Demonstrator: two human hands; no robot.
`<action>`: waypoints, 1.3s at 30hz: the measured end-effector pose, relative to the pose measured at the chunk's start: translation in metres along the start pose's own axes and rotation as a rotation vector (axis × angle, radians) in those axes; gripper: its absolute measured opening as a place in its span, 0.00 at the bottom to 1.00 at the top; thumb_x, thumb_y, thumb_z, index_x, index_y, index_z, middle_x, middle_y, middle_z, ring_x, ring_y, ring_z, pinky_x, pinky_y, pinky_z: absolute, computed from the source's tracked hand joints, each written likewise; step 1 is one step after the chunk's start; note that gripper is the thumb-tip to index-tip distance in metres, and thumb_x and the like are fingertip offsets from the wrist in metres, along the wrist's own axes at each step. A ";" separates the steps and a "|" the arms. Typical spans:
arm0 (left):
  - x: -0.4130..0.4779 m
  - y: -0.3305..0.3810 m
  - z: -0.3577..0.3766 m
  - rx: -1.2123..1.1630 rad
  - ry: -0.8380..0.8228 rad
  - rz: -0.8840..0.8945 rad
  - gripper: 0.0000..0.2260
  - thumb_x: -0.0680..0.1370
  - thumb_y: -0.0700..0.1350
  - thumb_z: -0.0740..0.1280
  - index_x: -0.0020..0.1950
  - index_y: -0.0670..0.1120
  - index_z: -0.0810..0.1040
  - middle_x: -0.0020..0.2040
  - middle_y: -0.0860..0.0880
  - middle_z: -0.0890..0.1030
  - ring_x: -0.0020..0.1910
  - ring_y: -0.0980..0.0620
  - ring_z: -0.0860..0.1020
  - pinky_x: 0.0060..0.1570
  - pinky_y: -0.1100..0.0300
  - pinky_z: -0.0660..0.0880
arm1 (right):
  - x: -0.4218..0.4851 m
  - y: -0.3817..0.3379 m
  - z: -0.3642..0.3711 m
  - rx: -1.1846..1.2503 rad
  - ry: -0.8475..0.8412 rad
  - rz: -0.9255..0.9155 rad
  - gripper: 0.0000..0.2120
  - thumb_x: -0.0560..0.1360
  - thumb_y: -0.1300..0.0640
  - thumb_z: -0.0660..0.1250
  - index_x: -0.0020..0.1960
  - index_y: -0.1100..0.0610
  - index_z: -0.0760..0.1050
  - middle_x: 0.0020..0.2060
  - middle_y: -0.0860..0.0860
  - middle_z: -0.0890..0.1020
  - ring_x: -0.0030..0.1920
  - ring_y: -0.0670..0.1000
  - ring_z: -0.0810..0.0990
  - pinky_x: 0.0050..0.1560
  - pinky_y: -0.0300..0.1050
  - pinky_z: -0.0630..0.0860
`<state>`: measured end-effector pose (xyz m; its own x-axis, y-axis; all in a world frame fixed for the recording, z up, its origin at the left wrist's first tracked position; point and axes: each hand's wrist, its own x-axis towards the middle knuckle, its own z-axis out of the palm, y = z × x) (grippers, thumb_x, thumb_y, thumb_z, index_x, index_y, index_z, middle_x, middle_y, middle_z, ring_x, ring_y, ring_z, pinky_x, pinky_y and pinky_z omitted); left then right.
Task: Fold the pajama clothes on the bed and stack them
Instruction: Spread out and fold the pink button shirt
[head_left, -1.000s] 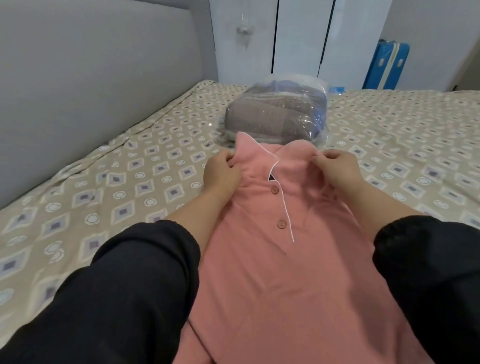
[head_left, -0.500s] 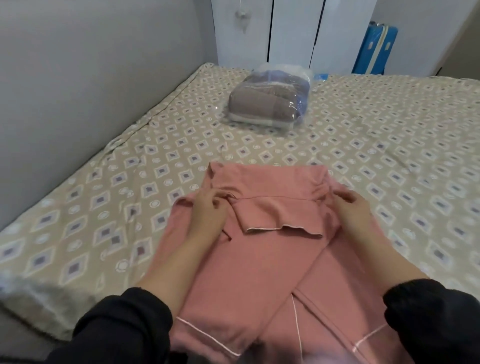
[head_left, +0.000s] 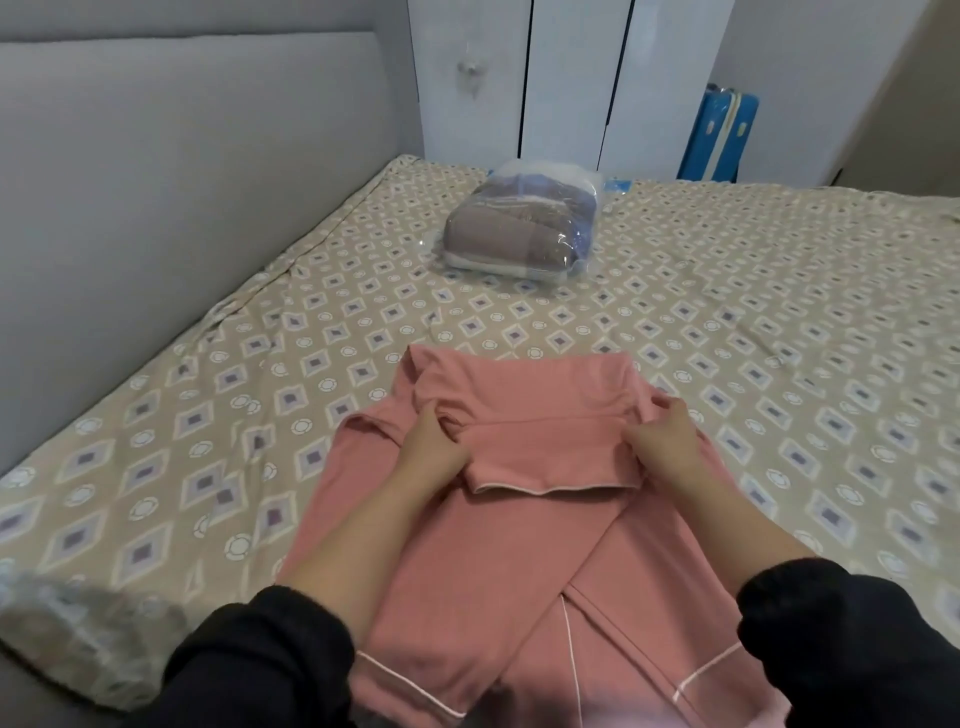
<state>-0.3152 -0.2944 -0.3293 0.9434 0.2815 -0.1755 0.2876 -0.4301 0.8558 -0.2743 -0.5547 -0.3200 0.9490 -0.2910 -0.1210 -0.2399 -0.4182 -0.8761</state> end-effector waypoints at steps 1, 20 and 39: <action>-0.001 -0.004 -0.003 0.082 -0.022 0.040 0.27 0.69 0.36 0.66 0.68 0.47 0.66 0.49 0.42 0.81 0.42 0.44 0.82 0.41 0.51 0.79 | -0.001 0.005 -0.002 -0.059 -0.031 -0.008 0.32 0.70 0.58 0.68 0.71 0.58 0.60 0.44 0.53 0.80 0.45 0.53 0.80 0.42 0.47 0.76; 0.131 0.004 -0.026 -0.310 0.349 -0.124 0.15 0.73 0.44 0.69 0.60 0.45 0.76 0.60 0.46 0.78 0.59 0.46 0.76 0.60 0.53 0.73 | 0.112 -0.025 0.021 -0.020 -0.038 0.022 0.18 0.75 0.60 0.64 0.28 0.56 0.63 0.25 0.53 0.64 0.28 0.51 0.62 0.30 0.44 0.60; 0.097 -0.011 0.021 0.921 -0.040 0.340 0.27 0.82 0.59 0.45 0.79 0.54 0.47 0.80 0.52 0.46 0.78 0.52 0.43 0.73 0.46 0.37 | 0.081 0.000 0.056 -0.985 -0.270 -0.665 0.26 0.82 0.44 0.47 0.78 0.49 0.54 0.78 0.47 0.55 0.77 0.46 0.50 0.74 0.59 0.42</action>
<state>-0.2236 -0.2804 -0.3660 0.9998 -0.0028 -0.0208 0.0004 -0.9883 0.1528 -0.1862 -0.5301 -0.3559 0.9295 0.3683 0.0206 0.3687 -0.9253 -0.0894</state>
